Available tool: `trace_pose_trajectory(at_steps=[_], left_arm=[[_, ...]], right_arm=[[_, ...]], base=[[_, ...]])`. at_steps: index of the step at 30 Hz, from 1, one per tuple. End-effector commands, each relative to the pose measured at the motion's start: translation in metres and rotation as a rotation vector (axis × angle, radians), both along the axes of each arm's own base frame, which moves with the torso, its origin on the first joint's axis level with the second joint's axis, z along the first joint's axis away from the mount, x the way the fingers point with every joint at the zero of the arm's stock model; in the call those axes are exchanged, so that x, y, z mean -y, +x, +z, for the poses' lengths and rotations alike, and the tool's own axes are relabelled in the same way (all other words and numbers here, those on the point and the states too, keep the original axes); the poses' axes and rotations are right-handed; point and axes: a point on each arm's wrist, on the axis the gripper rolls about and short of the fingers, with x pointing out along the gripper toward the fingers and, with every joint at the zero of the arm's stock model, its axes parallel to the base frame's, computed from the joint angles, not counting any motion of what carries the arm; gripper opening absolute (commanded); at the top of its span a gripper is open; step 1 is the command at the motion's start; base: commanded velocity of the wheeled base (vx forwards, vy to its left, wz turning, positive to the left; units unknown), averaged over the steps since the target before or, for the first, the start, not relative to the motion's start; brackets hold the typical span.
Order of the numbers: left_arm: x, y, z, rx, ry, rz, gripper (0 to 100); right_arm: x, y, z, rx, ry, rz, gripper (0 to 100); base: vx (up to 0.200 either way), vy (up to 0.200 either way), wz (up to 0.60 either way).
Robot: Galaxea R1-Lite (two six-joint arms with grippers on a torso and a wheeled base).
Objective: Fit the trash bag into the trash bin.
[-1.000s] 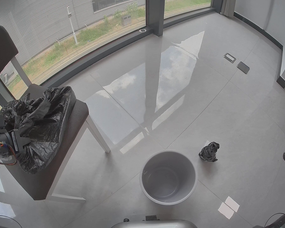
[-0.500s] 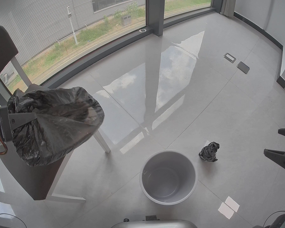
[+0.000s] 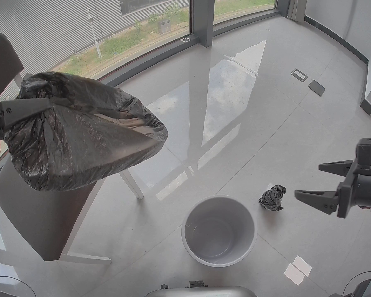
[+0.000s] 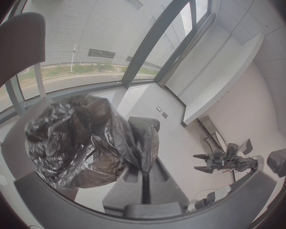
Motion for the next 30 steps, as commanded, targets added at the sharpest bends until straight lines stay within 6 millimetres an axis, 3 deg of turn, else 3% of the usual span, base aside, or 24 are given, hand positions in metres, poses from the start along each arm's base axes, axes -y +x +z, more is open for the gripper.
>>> trace_pose_trajectory(at_steps=[1,13,26,30], left_arm=[[0.005,-0.007,0.008,0.019,-0.025,-0.065,0],[0.005,-0.022,0.016,0.040,-0.089,-0.134,0],[0.002,-0.031,0.017,0.041,-0.118,-0.162,0],[0.003,-0.029,0.015,0.030,-0.111,-0.160,0]], right_arm=[[-0.038,0.038,-0.003,-0.022,-0.010,0.048,100],[-0.092,0.086,0.020,0.009,0.074,0.088,100],[-0.141,0.120,0.015,0.018,0.086,0.141,100],[-0.154,0.120,0.010,0.009,0.081,0.167,100]], base=[[0.000,0.000,0.00],[0.000,0.000,0.00],[0.000,0.000,0.00],[0.000,0.000,0.00]])
